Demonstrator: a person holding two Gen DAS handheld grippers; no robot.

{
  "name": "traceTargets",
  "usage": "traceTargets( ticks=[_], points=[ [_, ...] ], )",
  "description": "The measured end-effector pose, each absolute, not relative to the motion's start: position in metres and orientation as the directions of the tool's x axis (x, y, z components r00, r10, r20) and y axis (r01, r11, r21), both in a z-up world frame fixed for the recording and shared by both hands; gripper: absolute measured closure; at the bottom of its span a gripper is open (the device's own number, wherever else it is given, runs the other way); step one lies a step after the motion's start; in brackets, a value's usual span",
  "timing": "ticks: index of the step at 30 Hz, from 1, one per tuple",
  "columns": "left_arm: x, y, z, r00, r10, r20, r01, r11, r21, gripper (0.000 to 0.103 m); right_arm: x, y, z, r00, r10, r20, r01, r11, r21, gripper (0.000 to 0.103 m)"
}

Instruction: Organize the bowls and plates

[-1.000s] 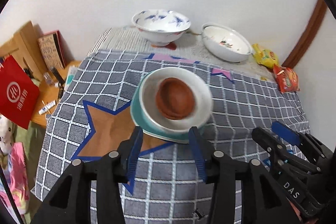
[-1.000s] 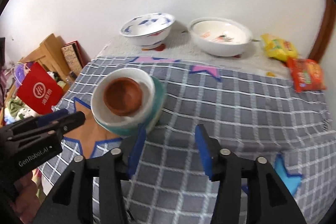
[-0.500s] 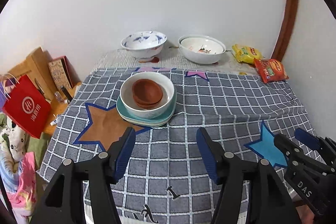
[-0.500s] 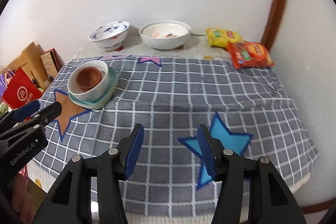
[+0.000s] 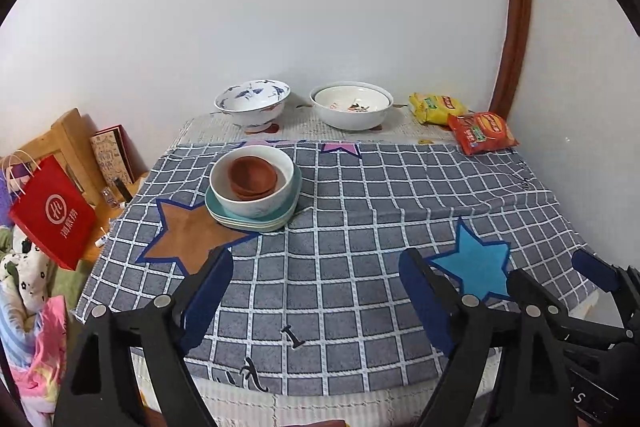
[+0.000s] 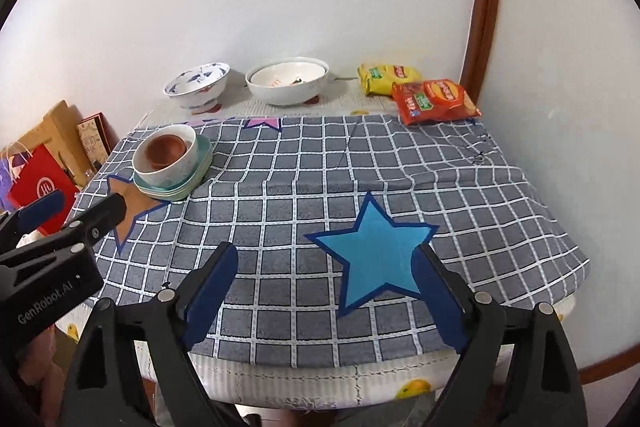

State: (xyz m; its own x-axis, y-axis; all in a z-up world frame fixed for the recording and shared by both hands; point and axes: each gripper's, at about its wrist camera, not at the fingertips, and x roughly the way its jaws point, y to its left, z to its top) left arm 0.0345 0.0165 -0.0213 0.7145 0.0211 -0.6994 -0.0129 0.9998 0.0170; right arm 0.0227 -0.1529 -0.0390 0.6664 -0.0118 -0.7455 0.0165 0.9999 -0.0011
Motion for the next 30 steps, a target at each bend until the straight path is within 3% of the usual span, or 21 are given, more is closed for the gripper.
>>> traceTargets(
  ticks=[30],
  points=[
    [0.021,0.012,-0.014,0.728,0.01,-0.685,0.002,1.0,0.017,0.018,0.006,-0.158,-0.027,0.7,-0.023,-0.714,0.034,0.999,0.002,0.015]
  ],
)
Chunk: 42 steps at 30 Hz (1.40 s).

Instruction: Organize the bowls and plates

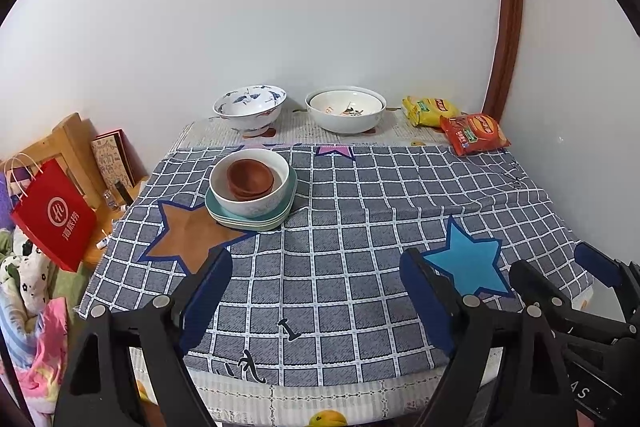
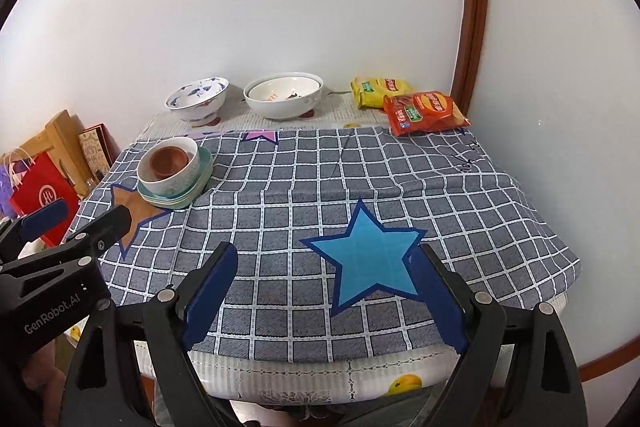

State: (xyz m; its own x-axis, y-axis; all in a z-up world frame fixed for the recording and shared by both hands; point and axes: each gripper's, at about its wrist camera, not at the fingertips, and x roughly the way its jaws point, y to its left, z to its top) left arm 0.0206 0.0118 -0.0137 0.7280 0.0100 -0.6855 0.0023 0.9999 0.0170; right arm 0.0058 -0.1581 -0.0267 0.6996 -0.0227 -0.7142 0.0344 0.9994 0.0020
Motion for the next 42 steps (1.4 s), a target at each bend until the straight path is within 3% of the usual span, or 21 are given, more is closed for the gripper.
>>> traceTargets(
  ticks=[42],
  points=[
    [0.0202,0.0108,-0.0124,0.727,0.009,-0.686,0.005,1.0,0.019,0.018,0.0027,-0.1588,-0.0208,0.711,-0.024,-0.703,0.034,0.999,0.001,0.015]
  ],
)
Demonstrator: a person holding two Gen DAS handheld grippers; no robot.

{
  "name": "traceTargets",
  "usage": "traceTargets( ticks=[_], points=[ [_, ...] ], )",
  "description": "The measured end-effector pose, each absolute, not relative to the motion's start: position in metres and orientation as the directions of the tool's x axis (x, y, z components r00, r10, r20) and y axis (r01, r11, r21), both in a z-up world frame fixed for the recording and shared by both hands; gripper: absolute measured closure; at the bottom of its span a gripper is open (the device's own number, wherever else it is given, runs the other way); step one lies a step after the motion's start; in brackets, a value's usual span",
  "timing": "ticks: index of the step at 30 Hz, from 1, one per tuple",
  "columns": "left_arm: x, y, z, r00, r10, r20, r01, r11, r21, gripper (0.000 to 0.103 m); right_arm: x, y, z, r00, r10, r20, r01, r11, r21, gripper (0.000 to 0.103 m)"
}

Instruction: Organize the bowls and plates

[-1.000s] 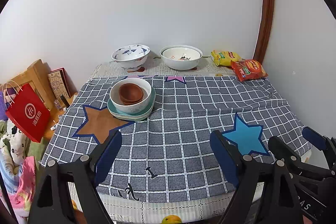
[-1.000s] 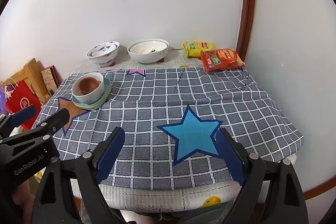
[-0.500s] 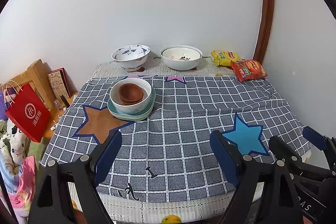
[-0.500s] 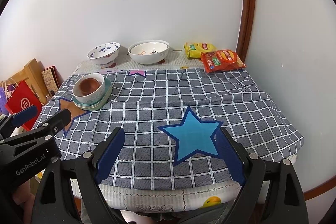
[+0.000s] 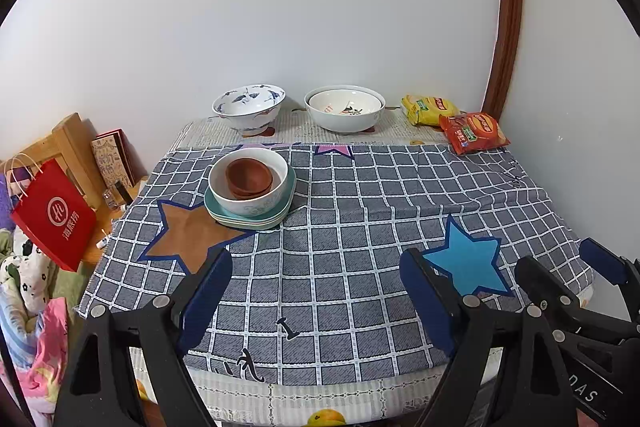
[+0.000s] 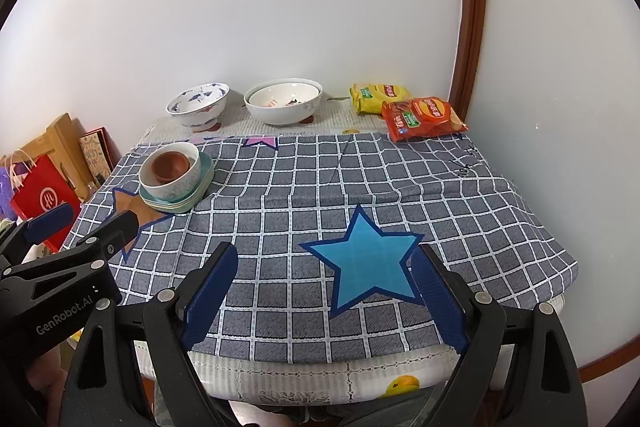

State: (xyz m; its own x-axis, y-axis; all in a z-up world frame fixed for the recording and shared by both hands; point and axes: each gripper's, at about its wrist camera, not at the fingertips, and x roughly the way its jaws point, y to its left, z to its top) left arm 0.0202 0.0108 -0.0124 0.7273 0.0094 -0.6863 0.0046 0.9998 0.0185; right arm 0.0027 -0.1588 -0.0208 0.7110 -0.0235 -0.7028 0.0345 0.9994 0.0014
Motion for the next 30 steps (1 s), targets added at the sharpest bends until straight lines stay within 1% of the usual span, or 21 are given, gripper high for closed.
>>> traceTargets(
  ticks=[30],
  points=[
    [0.02,0.0127,-0.0066,0.734,0.001,-0.679,0.01,1.0,0.012,0.018,0.0006,-0.1565,-0.0113,0.724,-0.019,-0.689,0.035,0.999,0.009,0.015]
  ],
)
